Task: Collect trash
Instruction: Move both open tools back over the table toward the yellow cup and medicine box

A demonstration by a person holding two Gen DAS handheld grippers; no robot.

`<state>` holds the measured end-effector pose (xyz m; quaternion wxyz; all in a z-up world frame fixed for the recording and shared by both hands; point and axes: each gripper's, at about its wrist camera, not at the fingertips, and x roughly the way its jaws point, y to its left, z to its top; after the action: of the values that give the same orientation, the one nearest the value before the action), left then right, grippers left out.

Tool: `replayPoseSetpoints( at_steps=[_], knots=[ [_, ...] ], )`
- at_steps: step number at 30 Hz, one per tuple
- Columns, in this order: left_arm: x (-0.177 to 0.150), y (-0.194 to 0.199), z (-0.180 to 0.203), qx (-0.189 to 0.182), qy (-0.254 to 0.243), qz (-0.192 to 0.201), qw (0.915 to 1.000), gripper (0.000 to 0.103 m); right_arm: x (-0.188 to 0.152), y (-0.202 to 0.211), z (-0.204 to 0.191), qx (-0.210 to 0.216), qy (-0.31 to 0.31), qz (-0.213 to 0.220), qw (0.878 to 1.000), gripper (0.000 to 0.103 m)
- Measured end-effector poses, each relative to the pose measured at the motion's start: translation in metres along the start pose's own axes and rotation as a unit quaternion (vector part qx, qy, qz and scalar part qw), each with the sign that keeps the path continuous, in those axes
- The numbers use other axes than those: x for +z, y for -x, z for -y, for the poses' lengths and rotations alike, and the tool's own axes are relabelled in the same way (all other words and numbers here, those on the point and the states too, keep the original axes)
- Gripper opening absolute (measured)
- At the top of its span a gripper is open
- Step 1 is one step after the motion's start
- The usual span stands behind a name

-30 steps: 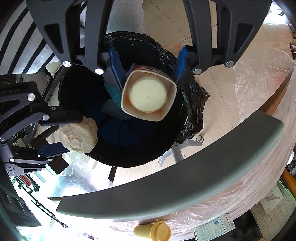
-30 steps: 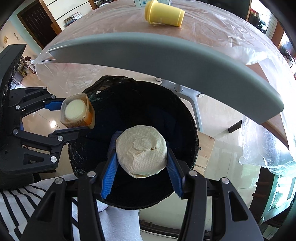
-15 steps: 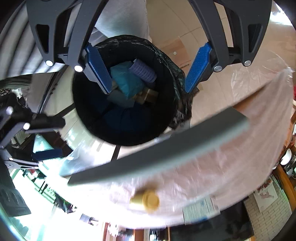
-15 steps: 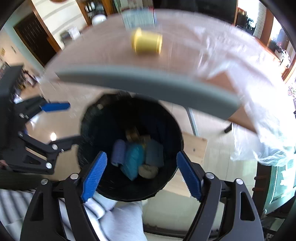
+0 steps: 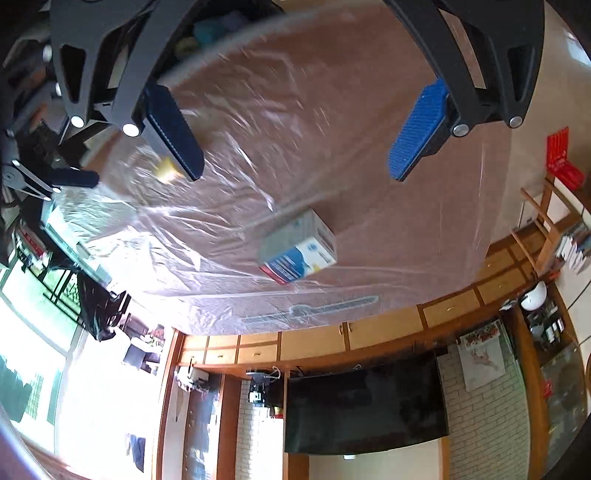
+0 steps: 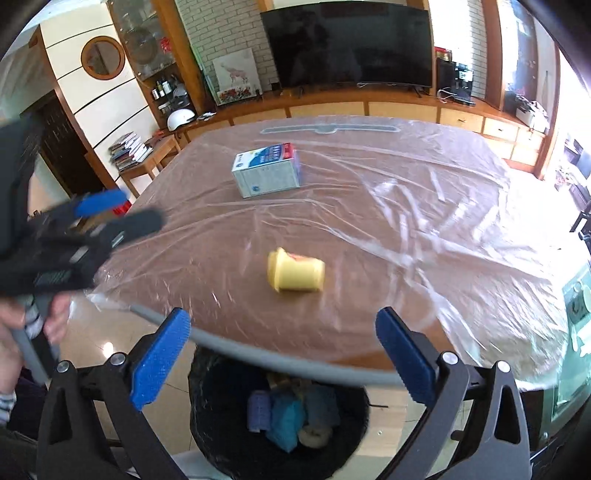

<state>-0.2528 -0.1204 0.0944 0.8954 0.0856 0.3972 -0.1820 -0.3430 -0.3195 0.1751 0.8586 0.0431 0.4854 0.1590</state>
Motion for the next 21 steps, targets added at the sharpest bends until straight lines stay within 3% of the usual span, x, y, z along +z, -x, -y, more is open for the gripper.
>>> replayPoseSetpoints(
  at_steps=[7,14,17,21],
  knots=[
    [0.031,-0.066,-0.001,0.011,-0.079,-0.036,0.9961,0.100,0.017,-0.042,-0.006,-0.025,-0.017,-0.022,0.999,0.099],
    [0.046,-0.110,-0.005,-0.047,-0.129,-0.057,0.9888,0.100,0.022,-0.054,-0.002,-0.020,-0.050,-0.026,0.998,0.091],
    [0.051,-0.124,-0.009,-0.071,-0.143,-0.064,0.9851,0.100,0.024,-0.056,-0.001,-0.008,-0.054,-0.024,0.998,0.084],
    [0.051,-0.131,-0.011,-0.088,-0.142,-0.066,0.9836,0.100,0.027,-0.061,0.003,-0.010,-0.064,-0.028,0.997,0.065]
  ],
)
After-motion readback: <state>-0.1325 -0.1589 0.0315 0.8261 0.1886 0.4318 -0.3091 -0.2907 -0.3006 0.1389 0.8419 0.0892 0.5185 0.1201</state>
